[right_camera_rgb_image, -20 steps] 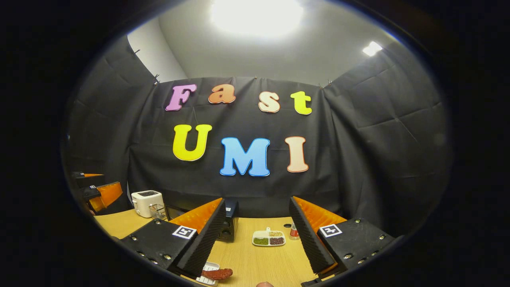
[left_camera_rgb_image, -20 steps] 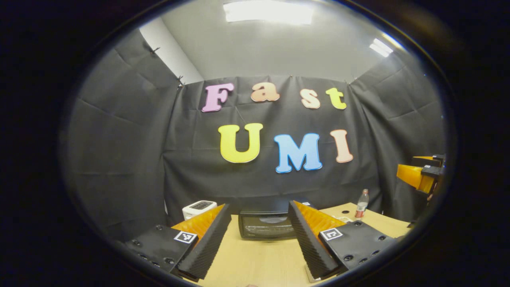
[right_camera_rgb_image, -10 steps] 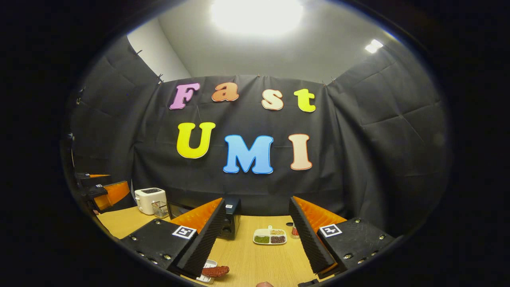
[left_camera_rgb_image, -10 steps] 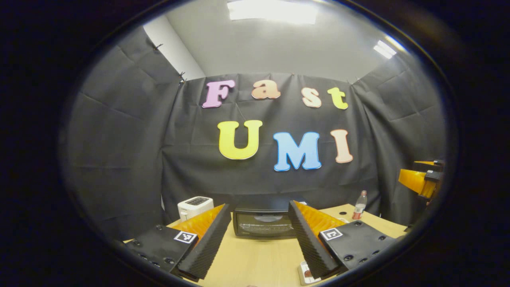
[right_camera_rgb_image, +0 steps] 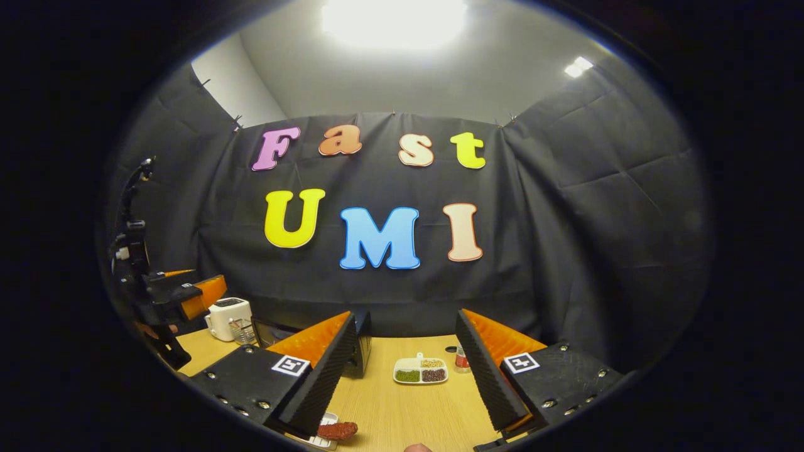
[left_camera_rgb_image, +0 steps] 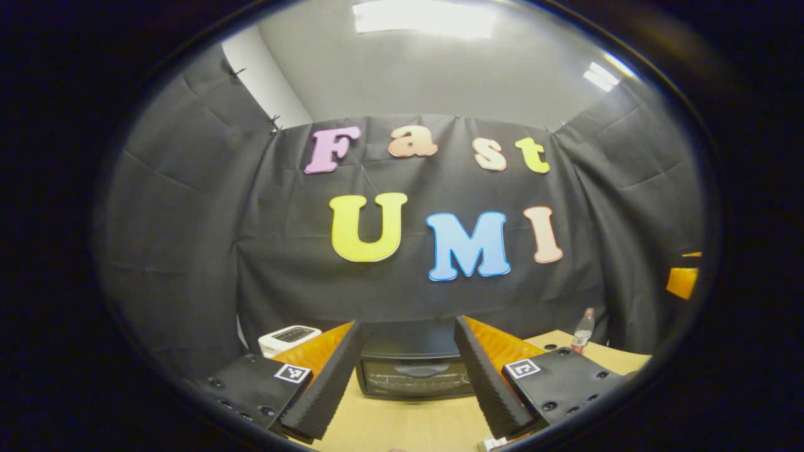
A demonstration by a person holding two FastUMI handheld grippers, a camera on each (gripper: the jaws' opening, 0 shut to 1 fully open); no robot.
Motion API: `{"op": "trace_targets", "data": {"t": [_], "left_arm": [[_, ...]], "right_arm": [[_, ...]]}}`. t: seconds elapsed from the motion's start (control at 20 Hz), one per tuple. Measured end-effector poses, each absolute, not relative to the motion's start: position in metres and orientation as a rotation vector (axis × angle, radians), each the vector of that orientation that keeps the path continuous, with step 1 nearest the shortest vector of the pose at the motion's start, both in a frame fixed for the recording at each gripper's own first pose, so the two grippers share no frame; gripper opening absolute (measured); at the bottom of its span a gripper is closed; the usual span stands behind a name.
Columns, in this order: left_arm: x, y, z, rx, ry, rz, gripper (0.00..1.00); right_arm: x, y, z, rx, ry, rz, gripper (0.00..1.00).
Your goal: Open the electric oven with the left hand, put the food in, and close the electric oven.
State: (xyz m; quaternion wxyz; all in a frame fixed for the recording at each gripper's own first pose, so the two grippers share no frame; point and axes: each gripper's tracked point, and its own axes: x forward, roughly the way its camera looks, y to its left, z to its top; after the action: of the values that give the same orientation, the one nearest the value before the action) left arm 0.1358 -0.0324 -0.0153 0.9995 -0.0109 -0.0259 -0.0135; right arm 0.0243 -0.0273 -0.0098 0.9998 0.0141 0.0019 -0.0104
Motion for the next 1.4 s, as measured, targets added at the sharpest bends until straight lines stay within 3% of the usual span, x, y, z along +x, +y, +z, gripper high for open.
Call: {"op": "trace_targets", "data": {"t": [0.45,0.5,0.75,0.8,1.0,1.15,1.25,1.4], "left_arm": [[0.244,-0.048,-0.103,-0.031,0.063,-0.107,1.0],[0.253,-0.051,-0.114,-0.021,0.075,-0.115,0.96],[0.295,-0.065,-0.161,-0.011,0.141,-0.147,1.0],[0.304,-0.068,-0.168,-0.007,0.146,-0.152,0.97],[0.328,-0.074,-0.199,0.014,0.184,-0.162,1.0],[0.34,-0.076,-0.22,0.033,0.218,-0.158,0.94],[0.341,-0.078,-0.231,0.044,0.239,-0.151,1.0],[0.34,-0.078,-0.229,0.02,0.222,-0.132,0.98]], "right_arm": [[0.048,-0.026,-0.012,-0.056,0.033,-0.154,0.96],[0.05,-0.026,-0.012,-0.063,0.038,-0.166,0.96],[0.053,-0.03,-0.011,-0.092,0.052,-0.236,0.96],[0.052,-0.032,-0.014,-0.1,0.06,-0.248,0.96],[0.049,-0.037,-0.02,-0.12,0.092,-0.28,0.96],[0.051,-0.036,-0.022,-0.129,0.105,-0.283,0.96],[0.053,-0.034,-0.022,-0.136,0.108,-0.274,0.96],[0.057,-0.032,-0.023,-0.139,0.112,-0.255,0.96]]}}
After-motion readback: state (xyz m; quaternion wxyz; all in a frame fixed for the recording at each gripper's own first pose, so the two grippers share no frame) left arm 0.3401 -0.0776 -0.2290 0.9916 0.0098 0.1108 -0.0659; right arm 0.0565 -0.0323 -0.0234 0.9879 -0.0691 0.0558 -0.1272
